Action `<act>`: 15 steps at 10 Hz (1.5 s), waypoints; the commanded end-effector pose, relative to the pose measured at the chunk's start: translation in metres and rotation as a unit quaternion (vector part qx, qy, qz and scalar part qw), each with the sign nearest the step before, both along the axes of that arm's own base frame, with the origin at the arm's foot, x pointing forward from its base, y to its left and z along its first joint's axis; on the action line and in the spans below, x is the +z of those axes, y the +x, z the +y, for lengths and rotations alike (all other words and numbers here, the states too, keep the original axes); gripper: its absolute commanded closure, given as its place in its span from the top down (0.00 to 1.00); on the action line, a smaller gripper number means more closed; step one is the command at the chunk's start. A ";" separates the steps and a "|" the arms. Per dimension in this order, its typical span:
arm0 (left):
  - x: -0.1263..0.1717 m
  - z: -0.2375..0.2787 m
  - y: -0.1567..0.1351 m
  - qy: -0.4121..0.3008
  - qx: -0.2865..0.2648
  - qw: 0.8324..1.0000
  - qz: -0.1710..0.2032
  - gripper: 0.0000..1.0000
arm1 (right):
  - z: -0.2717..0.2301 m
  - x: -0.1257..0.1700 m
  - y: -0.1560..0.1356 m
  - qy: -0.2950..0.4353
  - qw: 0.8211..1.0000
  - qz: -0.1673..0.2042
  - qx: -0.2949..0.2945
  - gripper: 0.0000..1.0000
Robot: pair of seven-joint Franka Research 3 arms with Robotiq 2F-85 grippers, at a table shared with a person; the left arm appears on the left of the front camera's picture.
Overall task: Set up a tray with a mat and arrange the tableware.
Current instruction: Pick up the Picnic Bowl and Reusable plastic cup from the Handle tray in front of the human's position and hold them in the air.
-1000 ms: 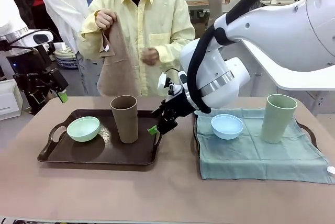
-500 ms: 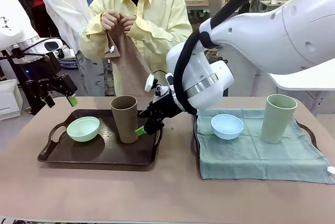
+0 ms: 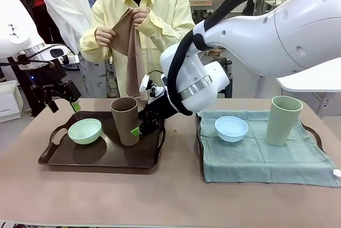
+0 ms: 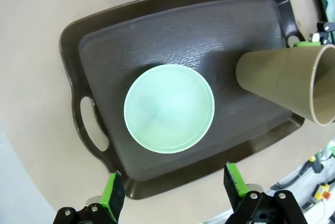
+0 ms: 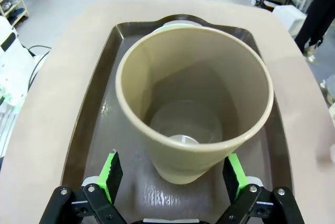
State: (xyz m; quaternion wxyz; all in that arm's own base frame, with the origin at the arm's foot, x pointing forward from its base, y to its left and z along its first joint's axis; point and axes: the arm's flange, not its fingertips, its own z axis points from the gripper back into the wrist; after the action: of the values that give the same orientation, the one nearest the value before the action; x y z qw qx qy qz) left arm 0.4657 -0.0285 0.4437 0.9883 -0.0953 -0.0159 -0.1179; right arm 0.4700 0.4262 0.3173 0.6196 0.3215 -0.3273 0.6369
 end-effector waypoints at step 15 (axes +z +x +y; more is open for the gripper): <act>-0.048 -0.003 0.030 0.008 -0.070 0.996 0.048 1.00 | 0.030 -0.003 0.021 -0.008 1.000 0.002 0.001 1.00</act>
State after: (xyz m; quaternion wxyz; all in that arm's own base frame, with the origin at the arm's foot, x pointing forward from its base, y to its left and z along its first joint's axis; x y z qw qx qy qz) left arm 0.4802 -0.0339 0.4015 0.9836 -0.0845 0.0211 -0.1580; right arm 0.4941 0.4591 0.3184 0.6208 0.3142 -0.3280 0.6389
